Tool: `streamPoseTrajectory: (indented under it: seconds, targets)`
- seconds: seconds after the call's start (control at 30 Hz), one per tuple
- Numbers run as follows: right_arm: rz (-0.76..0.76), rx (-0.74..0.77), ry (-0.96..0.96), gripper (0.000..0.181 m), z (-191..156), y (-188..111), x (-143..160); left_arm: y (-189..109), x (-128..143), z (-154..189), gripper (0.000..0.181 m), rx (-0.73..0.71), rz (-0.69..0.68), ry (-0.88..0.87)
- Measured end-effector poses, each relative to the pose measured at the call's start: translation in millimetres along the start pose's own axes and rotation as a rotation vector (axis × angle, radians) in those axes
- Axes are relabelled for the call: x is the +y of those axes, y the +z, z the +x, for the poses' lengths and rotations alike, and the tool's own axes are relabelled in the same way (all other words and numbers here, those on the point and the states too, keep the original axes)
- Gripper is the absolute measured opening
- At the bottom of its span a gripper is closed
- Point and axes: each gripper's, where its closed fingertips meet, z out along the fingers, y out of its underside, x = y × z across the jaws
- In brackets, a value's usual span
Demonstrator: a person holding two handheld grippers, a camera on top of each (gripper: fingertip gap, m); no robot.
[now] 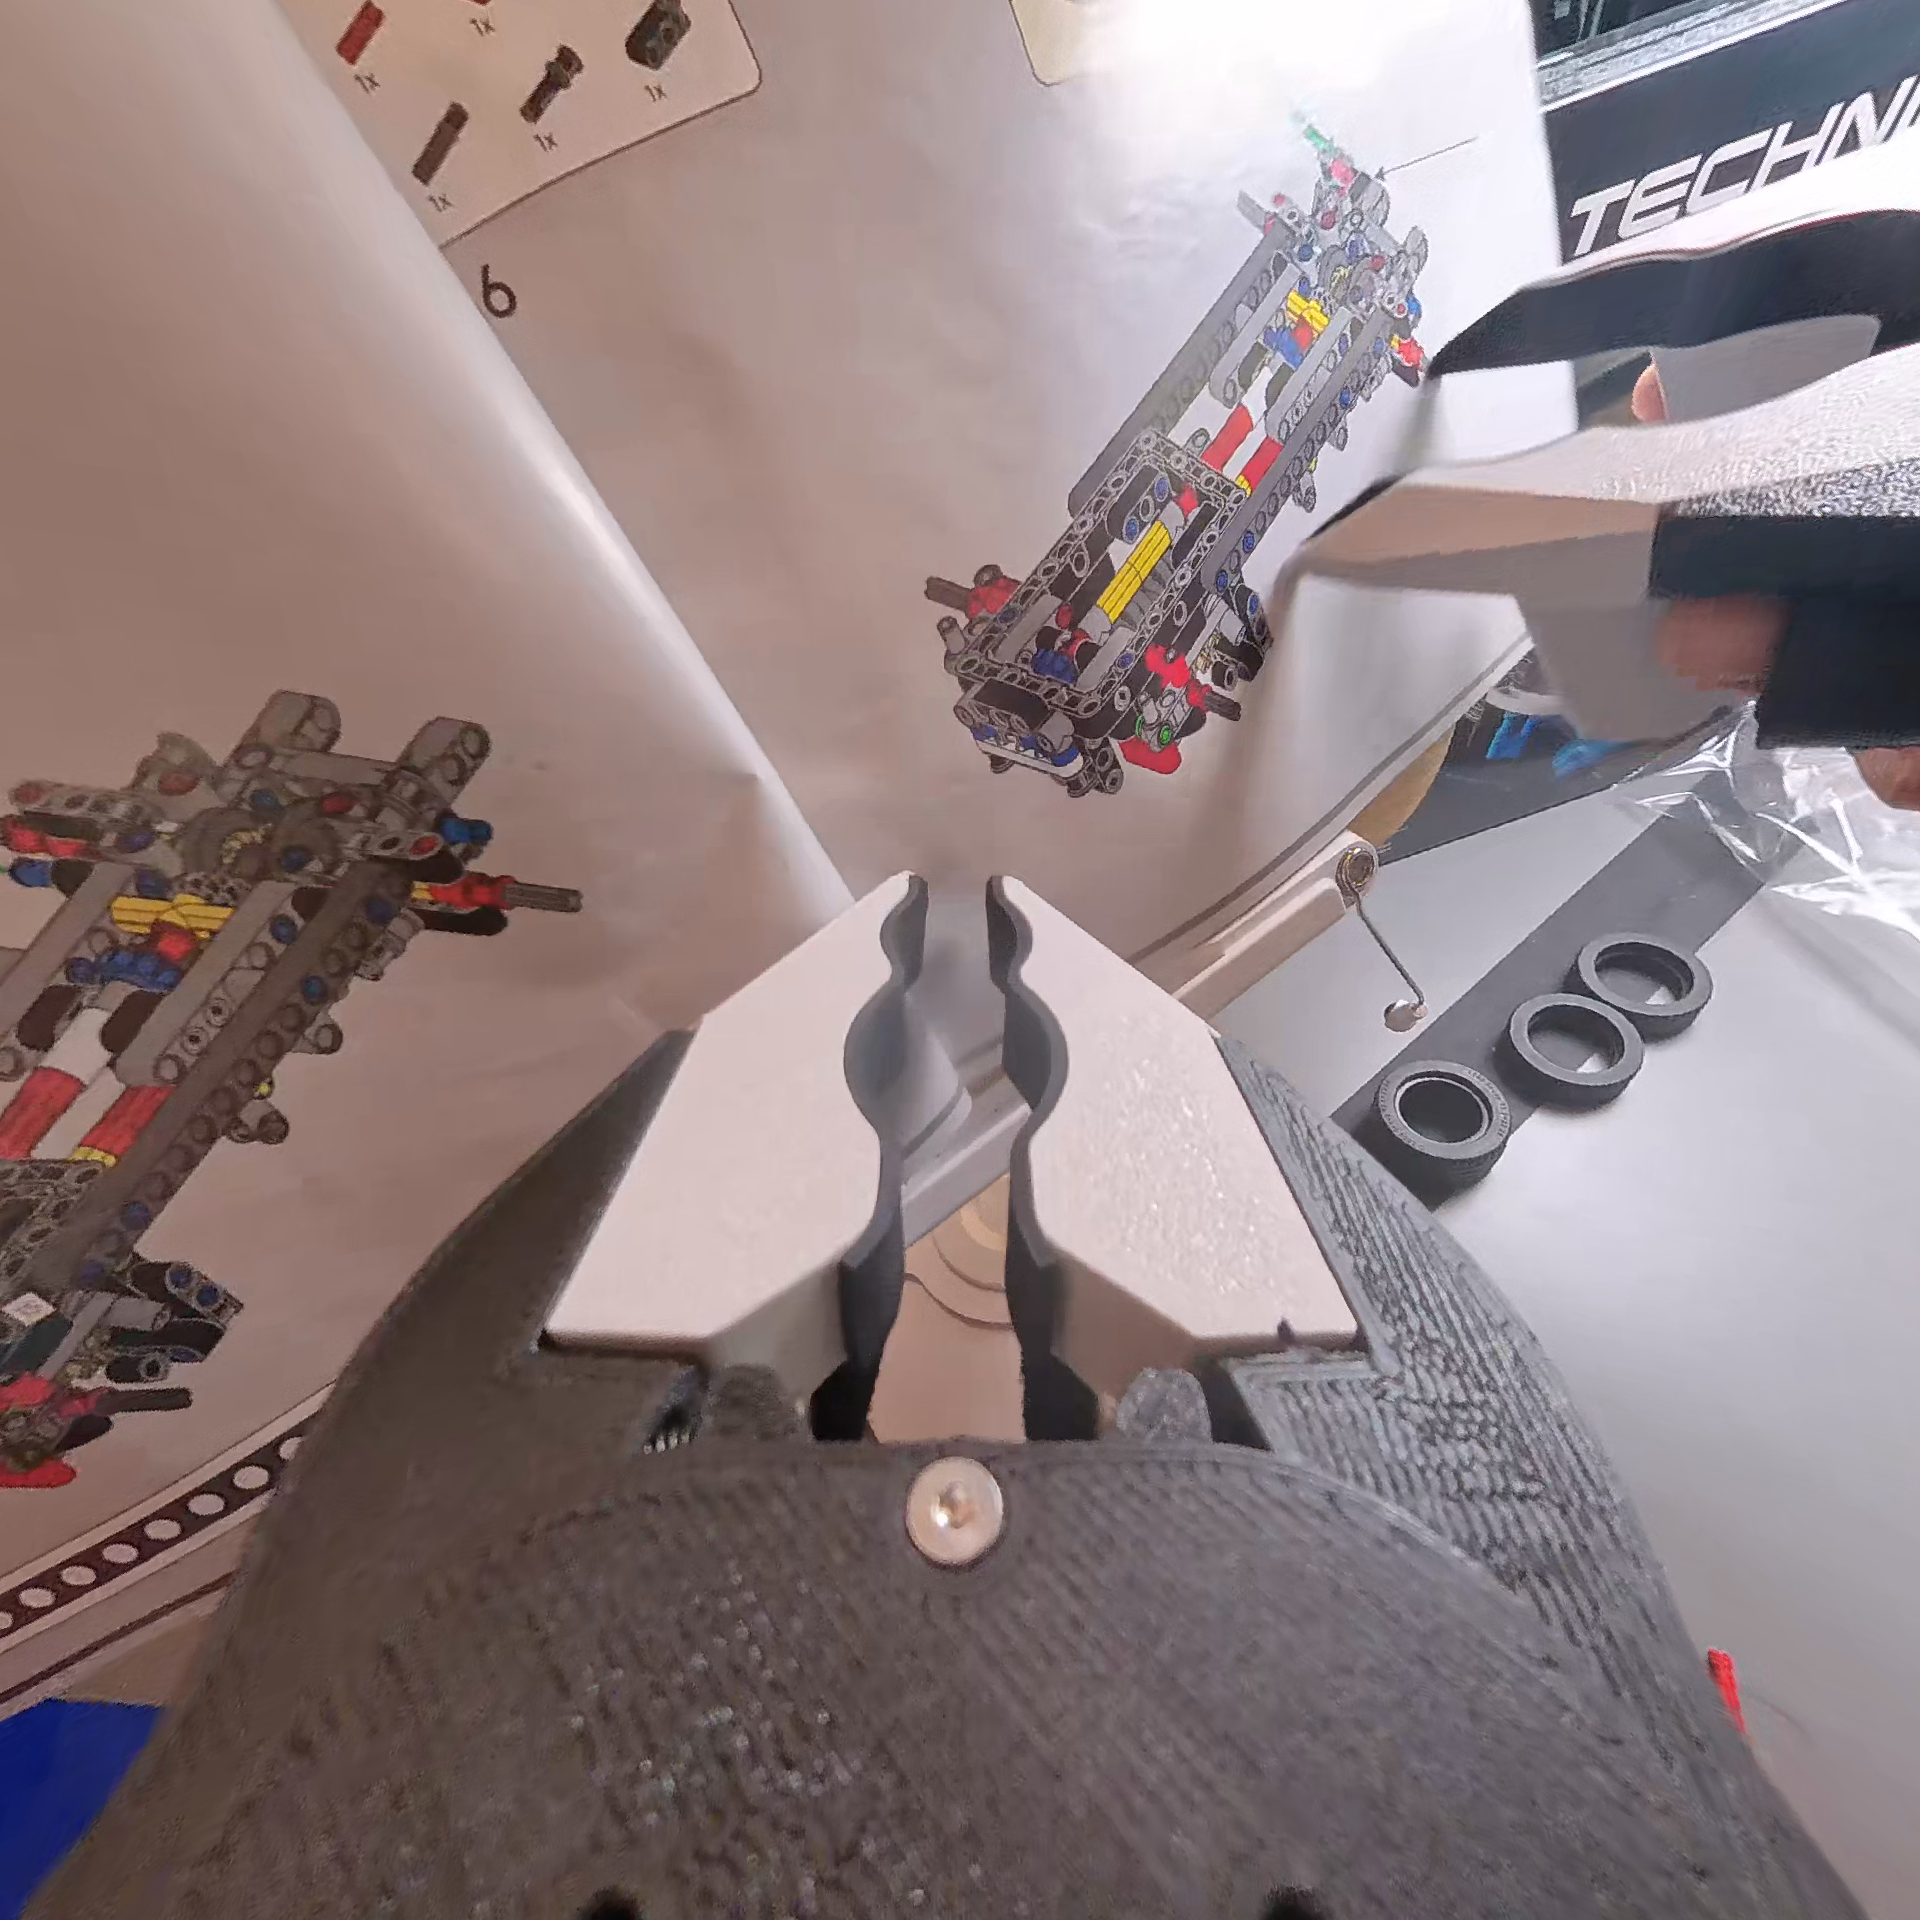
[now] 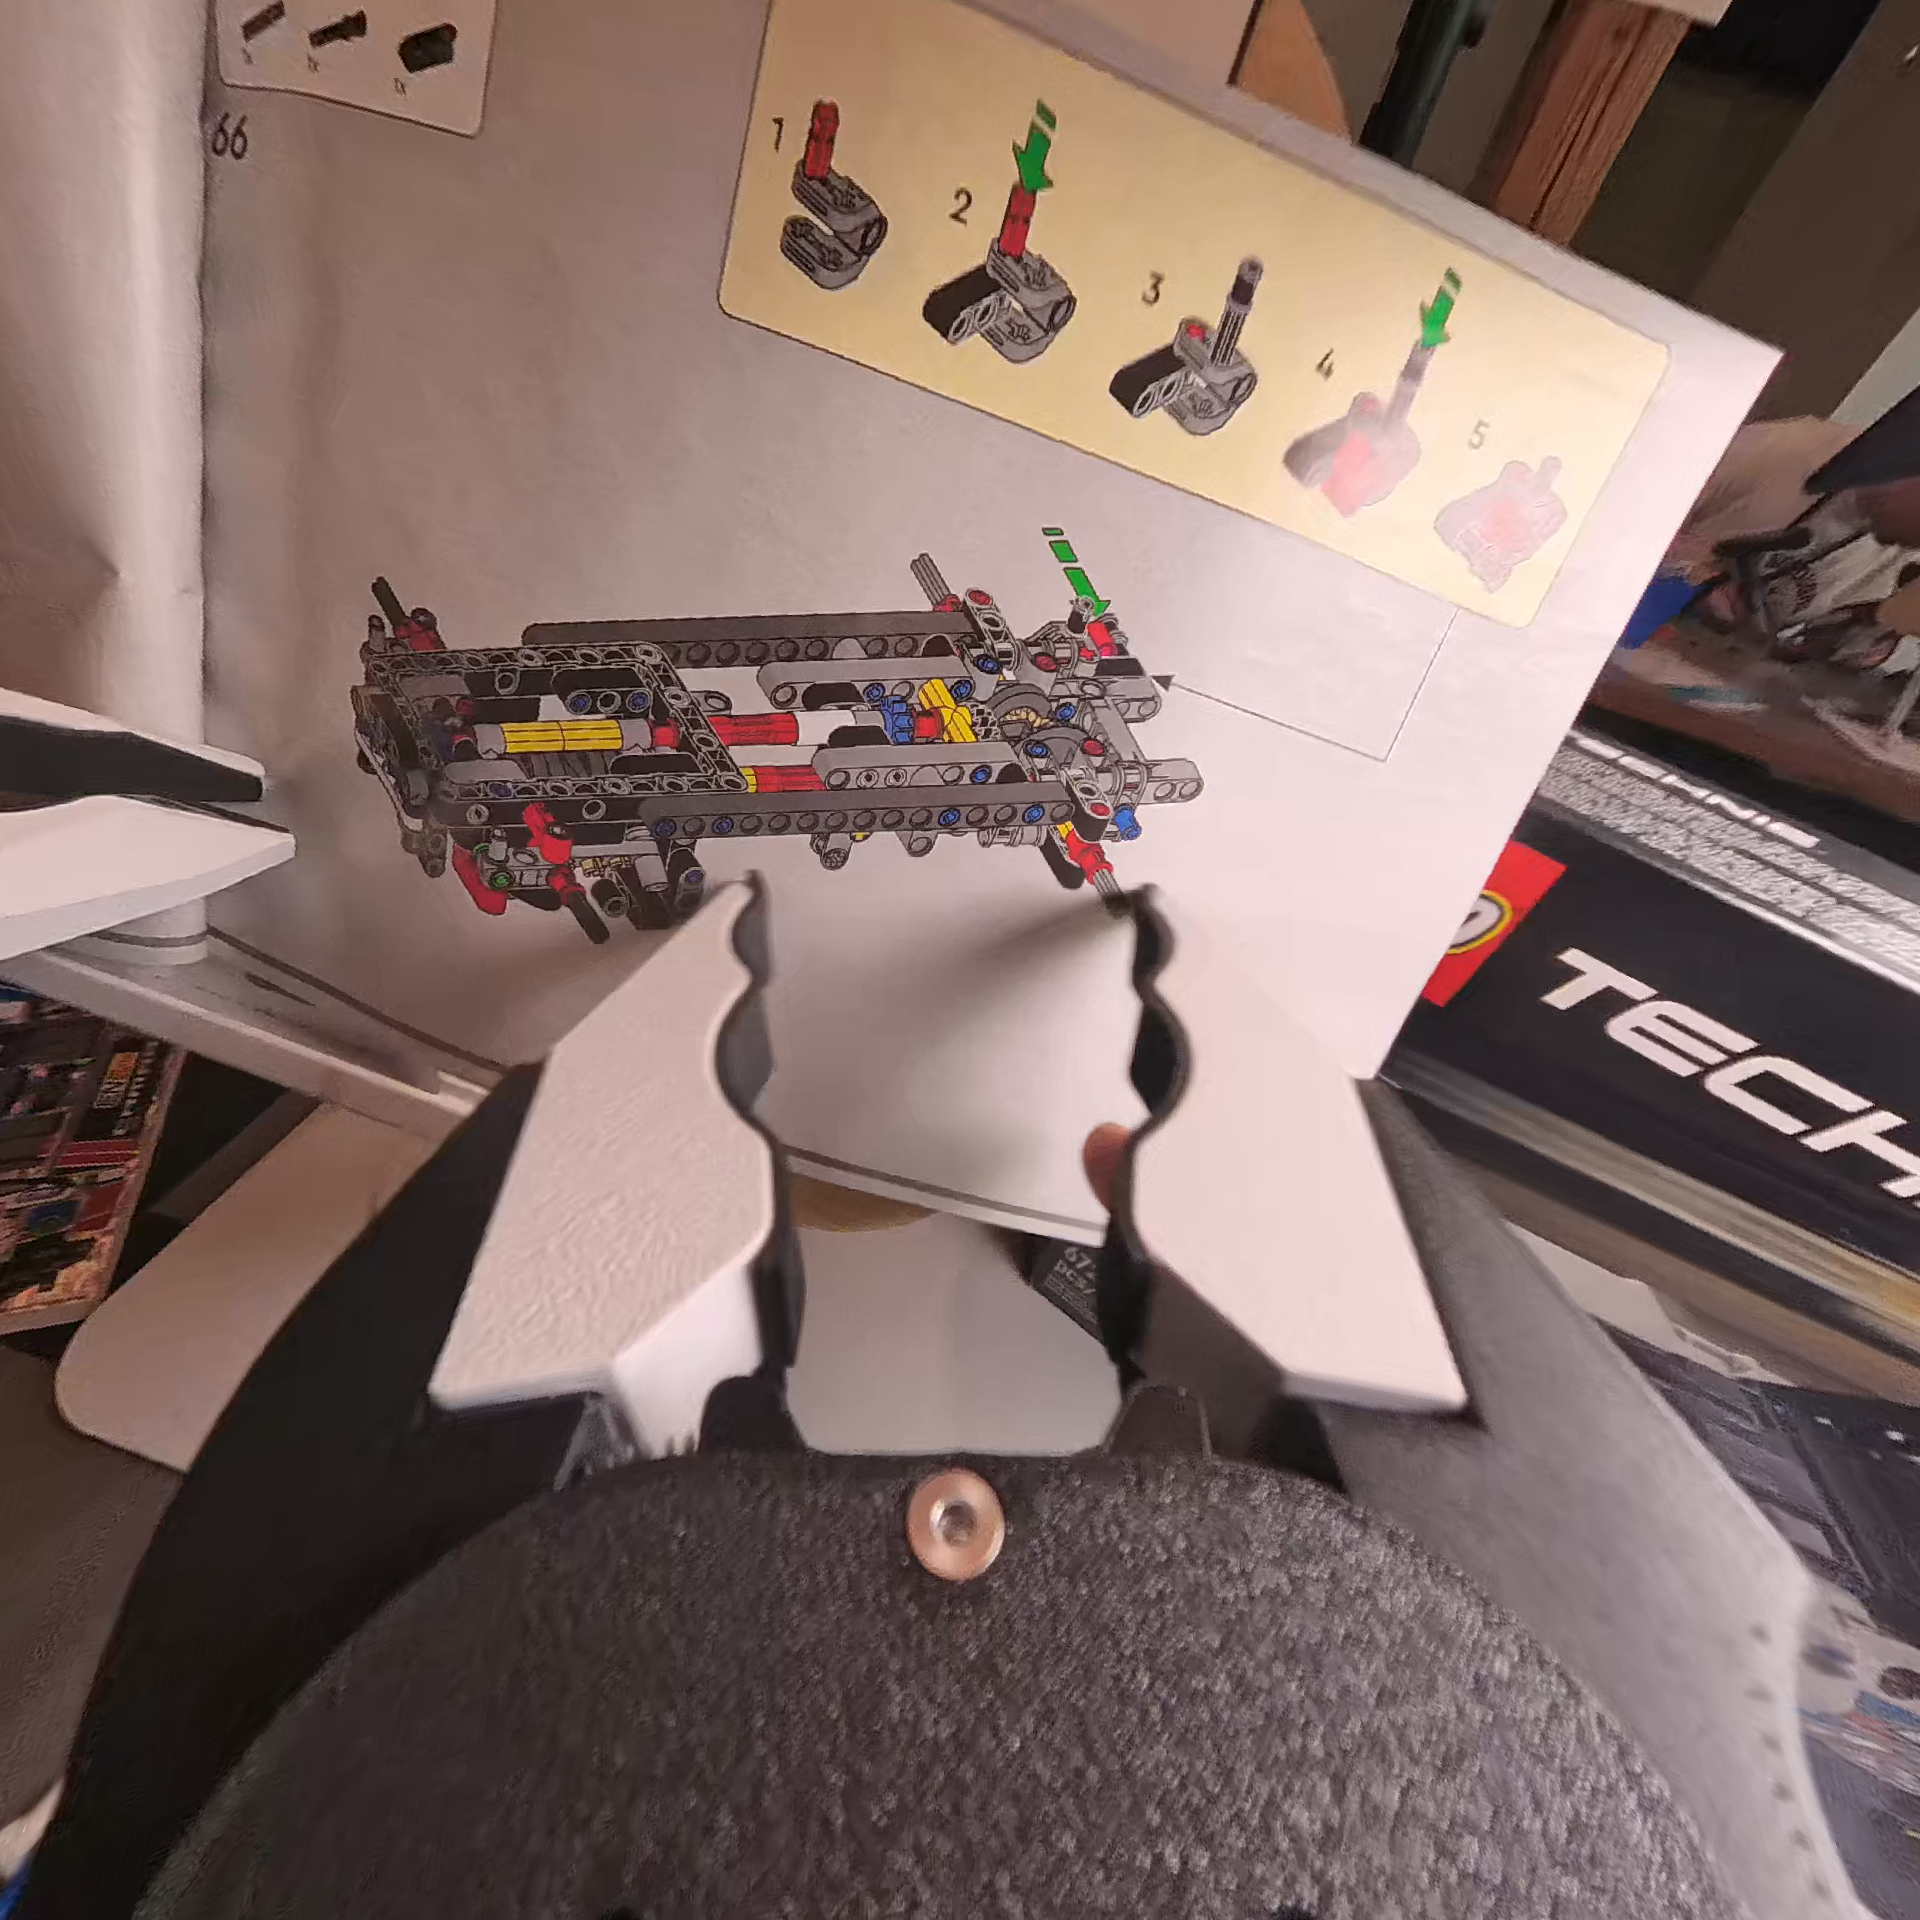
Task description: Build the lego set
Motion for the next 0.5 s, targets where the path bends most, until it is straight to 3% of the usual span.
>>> streamPoseTrajectory:
  seconds: [0.03,0.07,0.17,0.2,0.3,0.37,0.43,0.5]
  targets:
    - [0.025,0.009,-0.035,0.029,-1.2,-4.0,-2.8,-0.6,0.1,0.7,0.01,0.003,-0.001,-0.004]
    - [0.048,0.013,-0.069,0.013,-3.5,-7.2,-4.6,-1.7,0.2,2.0,0.011,0.009,0.0,-0.009]
    - [0.029,-0.022,-0.124,0.005,-13.7,-10.1,4.4,-7.2,0.1,7.1,0.021,0.037,0.018,-0.021]
    - [0.04,-0.009,-0.125,0.013,-10.6,-11.0,4.8,-8.8,1.2,7.6,0.022,0.043,0.016,-0.019]
    - [0.117,0.083,-0.093,0.068,18.0,-14.2,-9.6,-11.7,3.6,7.5,0.021,0.057,0.006,-0.005]
    - [0.098,0.019,0.015,0.087,23.3,-7.3,-13.3,-10.6,3.6,6.8,0.02,0.058,0.0,0.003]
    - [0.013,-0.097,0.097,0.106,8.7,4.1,-6.2,-7.4,3.9,6.7,0.017,0.046,-0.007,0.014]
    - [0.015,-0.064,0.054,0.099,4.5,6.0,-8.0,-4.2,4.2,4.6,0.014,0.007,-0.007,0.026]
